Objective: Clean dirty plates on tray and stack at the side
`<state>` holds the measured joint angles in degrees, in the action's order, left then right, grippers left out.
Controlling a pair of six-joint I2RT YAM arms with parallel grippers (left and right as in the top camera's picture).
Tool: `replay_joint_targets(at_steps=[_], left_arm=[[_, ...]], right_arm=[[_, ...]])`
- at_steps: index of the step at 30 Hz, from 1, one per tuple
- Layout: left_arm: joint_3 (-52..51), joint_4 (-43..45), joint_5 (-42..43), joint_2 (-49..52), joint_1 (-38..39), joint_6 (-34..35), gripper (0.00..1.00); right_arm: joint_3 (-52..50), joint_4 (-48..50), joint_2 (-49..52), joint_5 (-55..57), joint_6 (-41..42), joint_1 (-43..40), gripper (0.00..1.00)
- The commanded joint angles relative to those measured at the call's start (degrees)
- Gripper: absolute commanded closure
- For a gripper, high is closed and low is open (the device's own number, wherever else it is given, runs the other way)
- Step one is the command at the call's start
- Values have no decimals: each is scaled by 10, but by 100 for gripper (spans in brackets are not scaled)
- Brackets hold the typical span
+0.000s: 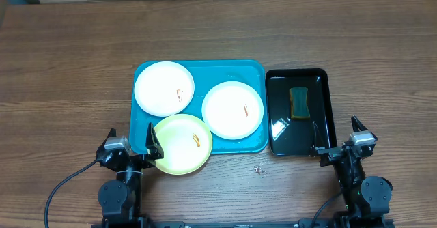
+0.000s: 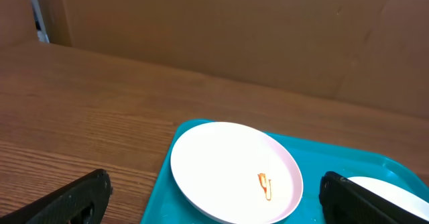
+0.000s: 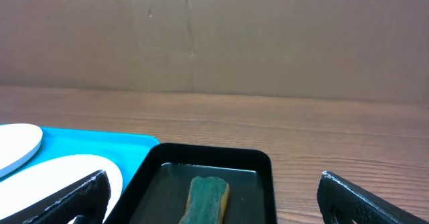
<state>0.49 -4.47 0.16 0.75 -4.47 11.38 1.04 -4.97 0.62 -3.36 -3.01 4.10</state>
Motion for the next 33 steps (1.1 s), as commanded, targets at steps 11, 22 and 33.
replay_joint_targets(at_steps=[11, 22, 33], left_arm=[[38, 63, 53, -4, 3, 2, 0], [567, -275, 157, 360, 3, -63, 0], [1150, -837, 306, 885, 14, -45, 0]], right_arm=[[-6, 3, -5, 7, 1, -3, 0], [-6, 3, -5, 7, 1, -3, 0], [-6, 3, -5, 7, 1, -3, 0]])
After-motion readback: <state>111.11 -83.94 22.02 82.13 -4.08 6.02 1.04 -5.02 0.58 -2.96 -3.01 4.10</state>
